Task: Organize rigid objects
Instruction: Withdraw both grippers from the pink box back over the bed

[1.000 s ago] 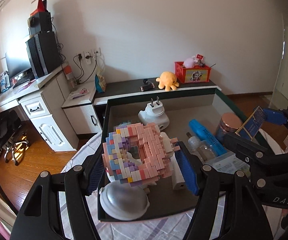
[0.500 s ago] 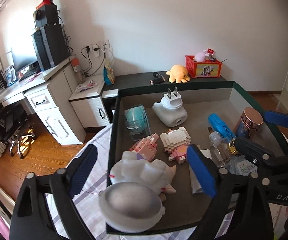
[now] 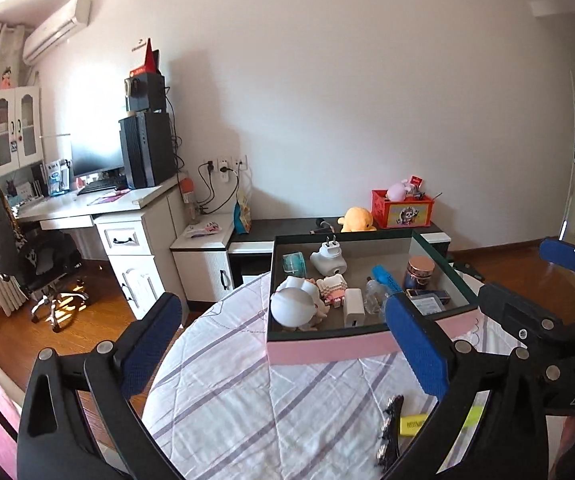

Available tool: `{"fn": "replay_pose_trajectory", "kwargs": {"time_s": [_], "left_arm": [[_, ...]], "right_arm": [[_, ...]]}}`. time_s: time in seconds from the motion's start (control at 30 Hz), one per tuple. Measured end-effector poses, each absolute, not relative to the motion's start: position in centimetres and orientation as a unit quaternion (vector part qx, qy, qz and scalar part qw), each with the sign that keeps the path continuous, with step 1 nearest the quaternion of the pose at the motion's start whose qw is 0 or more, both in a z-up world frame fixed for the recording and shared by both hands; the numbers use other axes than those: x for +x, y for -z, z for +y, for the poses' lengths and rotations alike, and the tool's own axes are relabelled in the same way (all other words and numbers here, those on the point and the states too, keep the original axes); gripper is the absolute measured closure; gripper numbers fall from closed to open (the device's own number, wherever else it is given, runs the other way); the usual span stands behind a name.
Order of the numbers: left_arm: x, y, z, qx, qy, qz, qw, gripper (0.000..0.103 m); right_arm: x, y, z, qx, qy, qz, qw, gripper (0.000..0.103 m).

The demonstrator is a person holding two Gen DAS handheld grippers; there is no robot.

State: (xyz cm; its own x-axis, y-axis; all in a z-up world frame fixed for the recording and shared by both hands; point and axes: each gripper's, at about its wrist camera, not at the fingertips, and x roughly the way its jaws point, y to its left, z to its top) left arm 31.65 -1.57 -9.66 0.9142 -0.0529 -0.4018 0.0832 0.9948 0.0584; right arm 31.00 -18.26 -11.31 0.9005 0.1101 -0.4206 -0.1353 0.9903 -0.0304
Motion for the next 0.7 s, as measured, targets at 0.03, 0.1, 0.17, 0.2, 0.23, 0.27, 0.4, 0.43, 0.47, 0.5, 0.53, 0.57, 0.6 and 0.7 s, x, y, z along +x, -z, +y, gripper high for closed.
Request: {"fn": "replay_pose_trajectory", "kwargs": {"time_s": [0.03,0.1,0.17,0.2,0.23,0.27,0.4,0.43,0.47,0.5,0.53,0.57,0.6,0.7], "left_arm": [[30.2,9.3,-1.4,0.038,0.029,0.198,0.979,0.000],[27.6,8.8,-1.1,0.039,0.023,0.190,0.981,0.000],[25.0,8.2,-0.8,0.040,0.017,0.181,0.983,0.000],[24.0,7.9,-0.6,0.041,0.015,0.178,0.983,0.000],[22.7,7.7,-0.5,0.040,0.013,0.173,0.984,0.000],[21.6,7.5,-0.3,0.040,0.010,0.169,0.985,0.000],[17.7,6.7,-0.1,0.046,0.007,0.152,0.987,0.000],[16.9,6.5,-0.1,0.045,0.007,0.149,0.988,0.000],[16.1,6.3,0.0,0.044,0.006,0.147,0.988,0.000],[15.4,6.1,0.0,0.044,0.004,0.144,0.989,0.000],[14.6,6.0,0.1,0.043,0.004,0.139,0.989,0.000],[14.1,5.8,0.1,0.042,0.005,0.138,0.990,0.000],[13.5,5.6,0.1,0.040,0.008,0.136,0.990,0.000],[11.9,5.3,-0.1,0.036,0.016,0.130,0.991,0.000]], "right_arm": [[29.8,11.1,-18.1,-0.028,-0.062,0.211,0.975,0.000],[27.2,10.7,-17.8,-0.022,-0.063,0.200,0.978,0.000],[24.9,10.3,-17.4,-0.017,-0.065,0.194,0.979,0.000],[23.7,10.1,-17.4,-0.012,-0.068,0.191,0.979,0.000],[22.7,10.0,-17.3,-0.010,-0.069,0.188,0.980,0.000],[21.7,9.8,-17.2,-0.008,-0.069,0.184,0.981,0.000],[18.0,9.2,-16.9,-0.002,-0.069,0.170,0.983,0.000],[17.3,9.0,-17.0,-0.001,-0.068,0.168,0.983,0.000],[16.5,8.9,-17.0,0.000,-0.067,0.165,0.984,0.000],[15.8,8.7,-16.9,0.000,-0.066,0.163,0.984,0.000],[15.0,8.5,-16.9,0.000,-0.064,0.160,0.985,0.000],[14.3,8.3,-16.9,-0.001,-0.063,0.157,0.986,0.000],[13.5,8.1,-16.9,-0.001,-0.062,0.153,0.986,0.000],[11.6,7.7,-16.8,-0.001,-0.057,0.143,0.988,0.000]]}}
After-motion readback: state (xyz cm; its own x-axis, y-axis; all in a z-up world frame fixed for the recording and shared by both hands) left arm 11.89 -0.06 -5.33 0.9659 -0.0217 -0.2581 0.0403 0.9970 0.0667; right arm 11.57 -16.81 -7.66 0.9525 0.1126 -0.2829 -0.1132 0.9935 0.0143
